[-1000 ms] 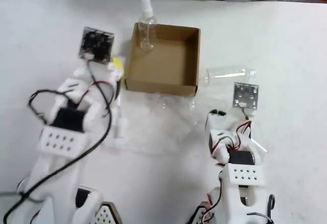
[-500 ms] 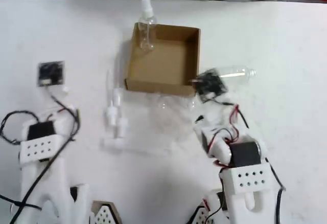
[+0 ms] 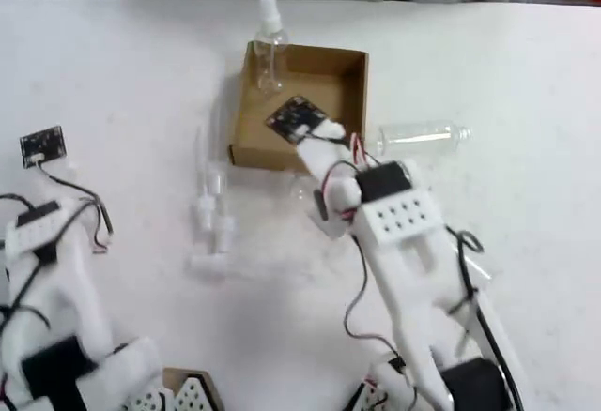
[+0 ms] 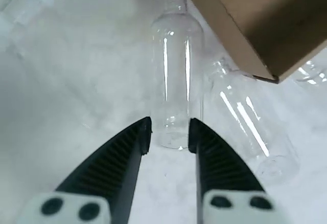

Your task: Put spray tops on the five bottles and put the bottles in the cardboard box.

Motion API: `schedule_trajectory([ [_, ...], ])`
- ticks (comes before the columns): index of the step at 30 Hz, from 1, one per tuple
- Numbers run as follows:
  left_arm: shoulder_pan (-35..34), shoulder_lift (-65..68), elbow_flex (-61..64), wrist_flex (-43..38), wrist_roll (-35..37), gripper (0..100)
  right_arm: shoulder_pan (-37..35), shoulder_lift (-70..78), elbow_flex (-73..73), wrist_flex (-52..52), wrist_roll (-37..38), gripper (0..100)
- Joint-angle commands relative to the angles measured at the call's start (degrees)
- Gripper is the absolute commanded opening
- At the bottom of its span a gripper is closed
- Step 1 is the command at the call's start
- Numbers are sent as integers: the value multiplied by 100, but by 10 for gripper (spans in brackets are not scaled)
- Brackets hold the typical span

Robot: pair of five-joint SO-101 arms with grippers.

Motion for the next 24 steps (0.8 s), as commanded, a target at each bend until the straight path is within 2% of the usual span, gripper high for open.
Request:
schedule_trajectory([
  [1, -66, 831, -923, 132, 26, 57, -4, 576, -580, 40, 193, 134],
  [6, -127, 1446, -1556, 457, 220, 59, -40, 1288, -642, -382, 510, 142],
  [12, -198, 1815, -1881, 624, 457, 59, -154, 1930, -651, -910, 624, 229],
  [24, -198, 1815, -1881, 659, 457, 59, -409, 2949, -651, -1297, 624, 230],
])
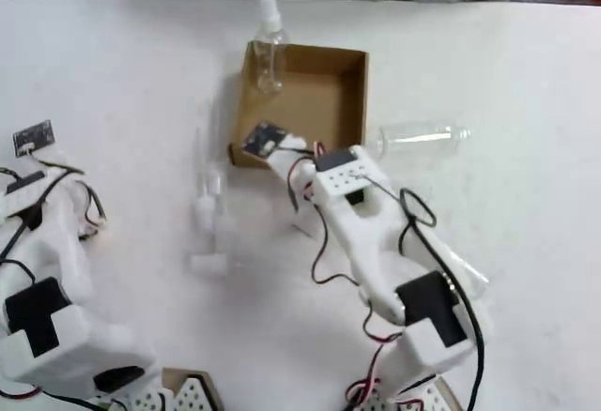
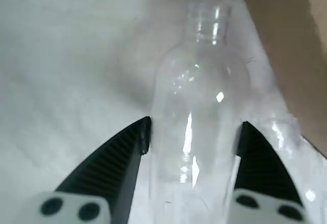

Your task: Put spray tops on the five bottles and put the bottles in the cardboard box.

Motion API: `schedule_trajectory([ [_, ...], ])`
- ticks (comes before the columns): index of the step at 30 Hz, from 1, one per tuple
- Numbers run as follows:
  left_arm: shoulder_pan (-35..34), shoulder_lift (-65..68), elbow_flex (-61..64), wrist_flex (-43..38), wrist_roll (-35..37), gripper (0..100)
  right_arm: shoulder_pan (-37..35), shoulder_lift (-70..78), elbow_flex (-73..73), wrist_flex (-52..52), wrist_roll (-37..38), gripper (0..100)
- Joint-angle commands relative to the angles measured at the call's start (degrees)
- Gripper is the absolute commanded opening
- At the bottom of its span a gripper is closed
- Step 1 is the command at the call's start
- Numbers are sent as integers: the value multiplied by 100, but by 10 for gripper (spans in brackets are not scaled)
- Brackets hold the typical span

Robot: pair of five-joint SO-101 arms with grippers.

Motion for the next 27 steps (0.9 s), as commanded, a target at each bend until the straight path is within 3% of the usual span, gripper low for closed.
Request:
schedule_trajectory([
  [1, -57, -22, -290, 53, 79, 59, -215, 154, -255, -31, 53, 230],
  [4, -57, -22, -290, 62, 79, 59, -462, 154, -229, 198, 53, 204],
  [8, -57, -22, -290, 62, 79, 59, -866, 40, -246, 514, 0, 35],
  [10, -57, -22, -290, 62, 79, 59, -936, -163, -229, 673, -70, 20],
  [19, -57, -22, -290, 62, 79, 58, -637, -1490, -202, 1314, -2048, 16],
  [23, -57, -22, -290, 70, 79, 58, -251, -1578, -202, 1446, -3218, 22],
  [27, -57, -22, -290, 70, 79, 58, -154, -1578, -202, 1824, -3815, 22],
])
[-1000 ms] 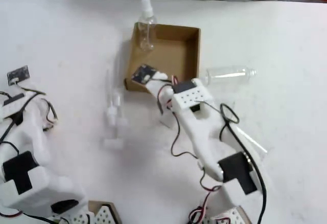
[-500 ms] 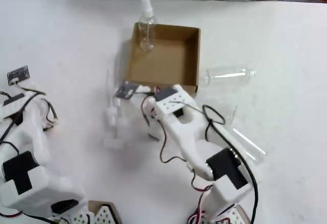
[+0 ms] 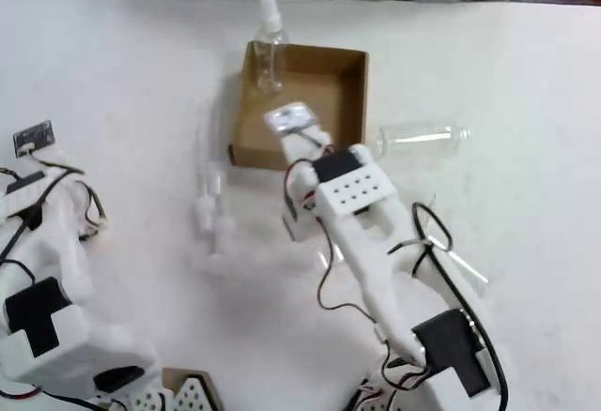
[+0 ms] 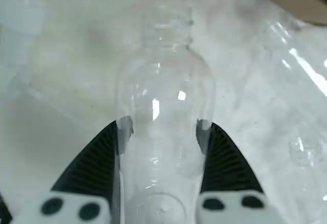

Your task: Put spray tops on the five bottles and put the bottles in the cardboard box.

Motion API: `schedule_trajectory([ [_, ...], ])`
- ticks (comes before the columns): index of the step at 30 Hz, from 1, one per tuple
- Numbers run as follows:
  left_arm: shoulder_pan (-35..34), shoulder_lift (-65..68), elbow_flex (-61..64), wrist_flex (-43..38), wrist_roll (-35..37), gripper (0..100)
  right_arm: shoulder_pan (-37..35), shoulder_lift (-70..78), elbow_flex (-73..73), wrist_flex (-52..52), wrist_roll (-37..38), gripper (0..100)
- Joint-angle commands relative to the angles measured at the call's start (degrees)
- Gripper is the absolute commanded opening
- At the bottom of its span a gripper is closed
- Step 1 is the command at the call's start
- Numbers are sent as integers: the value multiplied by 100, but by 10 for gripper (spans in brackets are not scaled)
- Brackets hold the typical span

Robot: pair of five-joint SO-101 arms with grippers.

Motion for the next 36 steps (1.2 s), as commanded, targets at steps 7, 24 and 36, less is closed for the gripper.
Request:
schedule_trajectory([
  [7, -57, -22, -290, 53, 88, 59, 110, -259, 114, 338, -668, 22],
  [24, -57, -22, -290, 62, 88, 59, 31, -268, 492, -4, -659, 261],
  [36, -57, -22, -290, 62, 88, 57, -110, -1218, -352, 875, 677, 103],
])
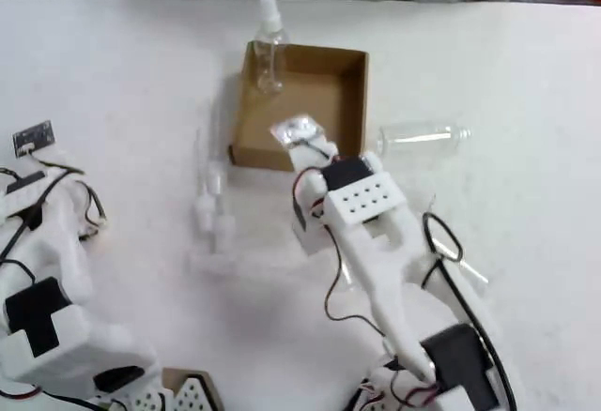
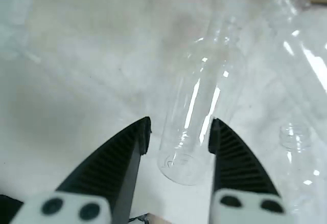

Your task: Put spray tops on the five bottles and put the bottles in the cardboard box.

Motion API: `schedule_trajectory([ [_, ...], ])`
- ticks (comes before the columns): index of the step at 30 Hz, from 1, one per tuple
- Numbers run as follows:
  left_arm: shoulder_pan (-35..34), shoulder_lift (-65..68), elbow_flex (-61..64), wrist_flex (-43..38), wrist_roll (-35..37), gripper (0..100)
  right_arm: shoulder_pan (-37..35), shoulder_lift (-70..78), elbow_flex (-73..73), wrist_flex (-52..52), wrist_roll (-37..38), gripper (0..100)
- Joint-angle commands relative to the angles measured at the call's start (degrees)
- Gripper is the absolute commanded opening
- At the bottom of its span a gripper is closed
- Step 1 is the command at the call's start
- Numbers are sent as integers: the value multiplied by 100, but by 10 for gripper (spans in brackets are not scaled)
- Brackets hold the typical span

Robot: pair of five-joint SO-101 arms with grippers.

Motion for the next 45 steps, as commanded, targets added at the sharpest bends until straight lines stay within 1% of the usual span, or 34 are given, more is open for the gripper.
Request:
schedule_trajectory([
  [1, -57, -22, -290, 62, 70, 57, -295, -760, -642, 453, 132, 97],
  [3, -57, -22, -281, 62, 70, 57, -655, -936, -615, 444, 141, 95],
  [6, -57, -22, -281, 62, 70, 57, -1473, -980, -527, 426, 220, 94],
  [11, -145, -22, -281, 44, 70, 59, -2958, -787, -123, 119, 1292, 94],
  [13, -180, -22, -281, 35, 79, 59, -3319, -629, 105, -295, 1451, 94],
  [15, -189, -13, -290, 35, 79, 59, -3495, -435, 255, -681, 1547, 94],
  [18, -233, 4, -290, 26, 79, 60, -3512, -84, 264, -1068, 1802, 92],
  [21, -453, 31, -396, -62, 167, 60, -3495, 154, 264, -1446, 2013, 92],
  [25, -840, 40, -343, -343, 844, 60, -3477, 338, 264, -1912, 2022, 92],
  [34, -1543, 40, -352, -545, 1802, 60, -3029, 620, 264, -2738, 2031, 91],
  [38, -1631, 40, -360, -554, 1899, 60, -3020, 901, 88, -2782, 2040, 91],
  [42, -1631, 40, -360, -554, 1890, 60, -3020, 1402, -299, -2554, 2066, 91],
  [45, -1622, 40, -369, -554, 1881, 60, -3020, 1771, -466, -2510, 2409, 91],
])
